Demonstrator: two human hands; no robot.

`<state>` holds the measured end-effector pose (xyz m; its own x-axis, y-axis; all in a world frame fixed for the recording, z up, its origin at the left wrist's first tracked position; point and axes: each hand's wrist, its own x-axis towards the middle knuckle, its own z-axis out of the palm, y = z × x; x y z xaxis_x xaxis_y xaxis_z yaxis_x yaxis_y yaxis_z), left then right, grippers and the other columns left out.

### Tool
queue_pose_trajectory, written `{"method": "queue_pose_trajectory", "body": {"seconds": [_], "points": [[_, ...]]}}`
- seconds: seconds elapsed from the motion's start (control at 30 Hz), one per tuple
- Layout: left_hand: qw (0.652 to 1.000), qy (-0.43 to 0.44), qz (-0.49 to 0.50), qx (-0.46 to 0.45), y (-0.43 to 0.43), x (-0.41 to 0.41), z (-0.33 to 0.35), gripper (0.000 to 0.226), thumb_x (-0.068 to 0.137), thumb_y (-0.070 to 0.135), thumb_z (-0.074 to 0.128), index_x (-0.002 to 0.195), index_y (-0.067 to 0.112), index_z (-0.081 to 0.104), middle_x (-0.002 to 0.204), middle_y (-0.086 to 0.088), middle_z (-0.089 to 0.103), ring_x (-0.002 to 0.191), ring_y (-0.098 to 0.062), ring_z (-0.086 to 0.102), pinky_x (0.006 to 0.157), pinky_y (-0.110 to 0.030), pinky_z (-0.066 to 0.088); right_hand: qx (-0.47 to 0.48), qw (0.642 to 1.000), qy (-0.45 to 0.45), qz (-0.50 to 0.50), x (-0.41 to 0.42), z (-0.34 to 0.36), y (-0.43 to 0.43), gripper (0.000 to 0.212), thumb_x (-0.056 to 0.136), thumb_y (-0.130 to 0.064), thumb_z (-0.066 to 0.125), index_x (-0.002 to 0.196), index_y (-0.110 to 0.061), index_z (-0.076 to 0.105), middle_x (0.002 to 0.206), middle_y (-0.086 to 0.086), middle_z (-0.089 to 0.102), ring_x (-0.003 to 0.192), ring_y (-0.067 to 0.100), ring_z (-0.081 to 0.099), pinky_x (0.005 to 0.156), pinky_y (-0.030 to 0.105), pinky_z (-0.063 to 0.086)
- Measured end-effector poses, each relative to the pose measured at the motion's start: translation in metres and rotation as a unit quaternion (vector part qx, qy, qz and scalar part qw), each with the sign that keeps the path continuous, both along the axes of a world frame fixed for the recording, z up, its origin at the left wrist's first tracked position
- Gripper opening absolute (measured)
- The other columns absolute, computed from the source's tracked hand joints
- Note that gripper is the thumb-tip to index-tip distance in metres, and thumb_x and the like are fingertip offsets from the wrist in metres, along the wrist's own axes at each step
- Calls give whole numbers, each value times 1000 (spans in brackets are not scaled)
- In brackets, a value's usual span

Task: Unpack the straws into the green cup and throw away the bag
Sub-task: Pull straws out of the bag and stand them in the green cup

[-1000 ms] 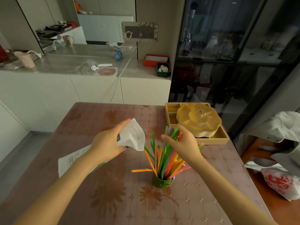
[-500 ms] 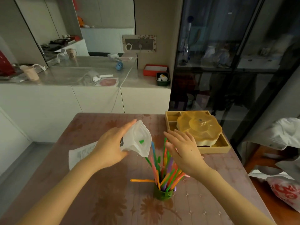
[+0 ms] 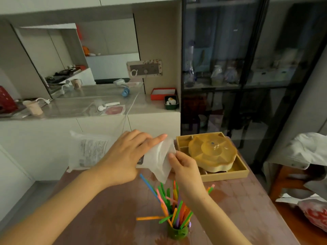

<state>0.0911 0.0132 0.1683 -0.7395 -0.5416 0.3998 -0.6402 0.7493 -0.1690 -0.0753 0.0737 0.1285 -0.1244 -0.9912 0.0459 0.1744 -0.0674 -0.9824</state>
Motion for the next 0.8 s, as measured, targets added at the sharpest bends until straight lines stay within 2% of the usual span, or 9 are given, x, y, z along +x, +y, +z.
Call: {"method": "queue_pose_trajectory", "body": {"seconds": [0.1,0.17,0.3,0.4,0.5,0.57,0.63,0.73,0.8], "points": [[1000,-5,8,-20,-1,0,3,128,50,15,86,145,34,3,123,2,38,110,-20,40,94,-28,28,26,999,-29,-15,-6,9,0,26,98,-17,45,97,-9,70,97,31,66,81,46,62,76,62,50],[999,36,13,-12,3,-1,-2,124,51,12,85,144,34,5,132,-6,35,117,-26,39,98,-34,28,42,998,-36,-12,-11,15,-1,28,99,-16,43,97,-5,69,99,28,68,82,40,64,77,57,52],[996,87,30,10,6,-3,-19,127,52,16,85,144,37,0,141,-10,32,122,-30,39,101,-38,27,55,998,-19,0,-19,20,1,27,100,-16,42,94,-11,68,95,22,72,84,40,68,76,55,56],[994,95,41,21,6,-2,-28,128,50,13,85,144,39,1,136,-4,35,118,-26,40,102,-35,29,61,998,-23,14,-28,23,3,26,100,-15,42,96,-10,68,95,17,73,84,35,70,73,45,59],[994,86,60,22,6,-2,-26,129,45,7,85,143,41,9,122,-1,38,107,-22,41,92,-33,36,69,997,-16,24,-31,23,4,25,99,-17,43,95,-15,68,97,14,73,88,34,70,73,42,60],[997,44,60,-5,1,1,-16,134,39,1,81,143,42,7,119,-3,38,105,-23,41,90,-36,39,73,997,-29,19,-32,20,3,24,99,-21,43,102,-18,67,99,9,73,89,29,70,70,37,60],[995,-39,50,-73,-5,2,3,136,35,-6,73,143,42,5,118,-7,41,105,-26,41,95,-38,34,102,989,-109,21,-33,15,-4,27,98,-30,43,110,-18,65,104,7,72,94,27,69,76,38,58],[968,-185,12,-169,-10,-5,39,122,40,-9,69,142,37,22,117,-15,52,108,-32,46,103,-51,32,190,933,-299,66,-37,6,-18,43,98,-43,34,120,-13,56,122,11,64,111,32,60,92,46,48],[943,-261,-22,-206,-12,-13,56,114,46,-6,73,141,36,27,119,-17,56,108,-34,53,103,-57,31,235,883,-394,97,-37,2,-26,51,98,-46,33,126,-9,52,128,16,58,115,36,55,95,50,42]]}}
